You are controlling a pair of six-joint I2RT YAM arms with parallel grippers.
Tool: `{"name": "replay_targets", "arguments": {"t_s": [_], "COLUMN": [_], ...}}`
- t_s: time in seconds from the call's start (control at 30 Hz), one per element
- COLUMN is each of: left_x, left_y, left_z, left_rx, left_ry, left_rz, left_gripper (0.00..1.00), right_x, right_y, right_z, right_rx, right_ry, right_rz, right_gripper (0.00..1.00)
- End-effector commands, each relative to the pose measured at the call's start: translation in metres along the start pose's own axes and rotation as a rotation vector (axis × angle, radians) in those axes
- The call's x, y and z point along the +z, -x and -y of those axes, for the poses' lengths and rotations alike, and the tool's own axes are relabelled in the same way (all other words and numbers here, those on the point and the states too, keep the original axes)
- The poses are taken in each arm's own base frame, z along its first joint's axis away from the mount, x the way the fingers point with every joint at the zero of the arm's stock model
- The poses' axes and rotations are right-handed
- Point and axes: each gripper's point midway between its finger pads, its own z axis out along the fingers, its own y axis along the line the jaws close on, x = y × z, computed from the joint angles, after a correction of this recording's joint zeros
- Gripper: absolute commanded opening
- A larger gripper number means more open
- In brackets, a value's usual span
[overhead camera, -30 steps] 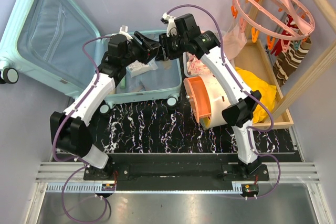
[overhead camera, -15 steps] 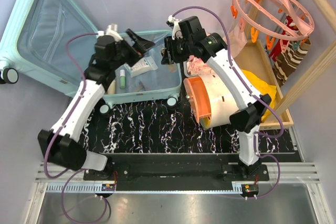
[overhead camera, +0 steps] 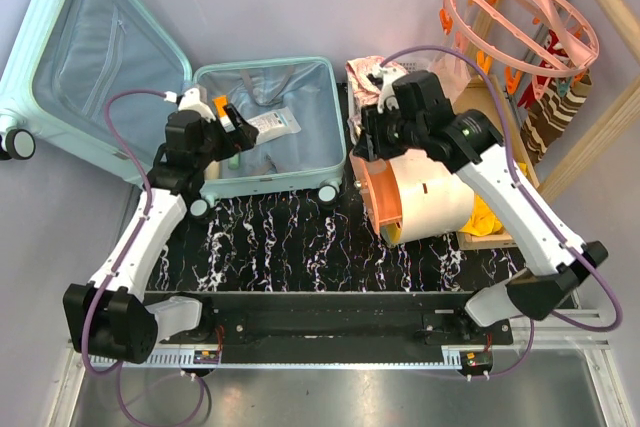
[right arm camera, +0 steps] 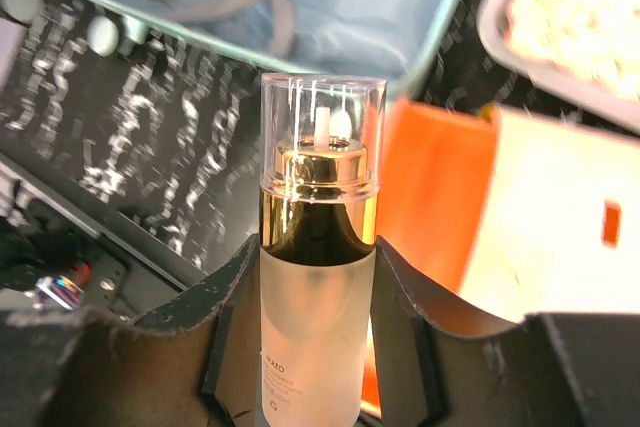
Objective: Open, take out, and arrange the luggage
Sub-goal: Place the personal item in the drawer.
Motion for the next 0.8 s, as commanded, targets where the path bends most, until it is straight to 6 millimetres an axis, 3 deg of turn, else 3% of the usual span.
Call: {"name": "replay_targets", "arguments": {"t_s": [0.0, 0.13, 0.43, 0.63, 0.77], "left_x": [-0.007, -0.010, -0.022, -0.028, -0.032], "left_y": [-0.005, -0.023, -0.031, -0.035, -0.036], "left_z": [0.016, 0.035, 0.050, 0.058, 0.062], "left_rx": [0.120, 0.092, 0.131, 0.115, 0.122], "left_ry": [-0.126, -0.262, -0.346, -0.397, -0.413], "left_rz": [-0.011, -0.053, -0.135, -0.149, -0.143], "left_gripper": [0.99, 0.99, 0.99, 0.99, 0.99], "right_x": [-0.009, -0.011, -0.018, -0.023, -0.022], "right_y": [-0.014, -0.031, -0.059, -0.067, -0.067], "right_z": [0.011, 0.022, 0.036, 0.042, 0.044], "right_rx": [0.002, 0.021, 0.051, 0.071, 0.068], "right_ry": [-0.052, -0.105, -0.167, -0.194, -0.205], "right_rz": [0.021, -0.007, -0.068, -0.058, -0.051], "right_gripper": [0.00, 0.00, 0.01, 0.13, 0.25]}}
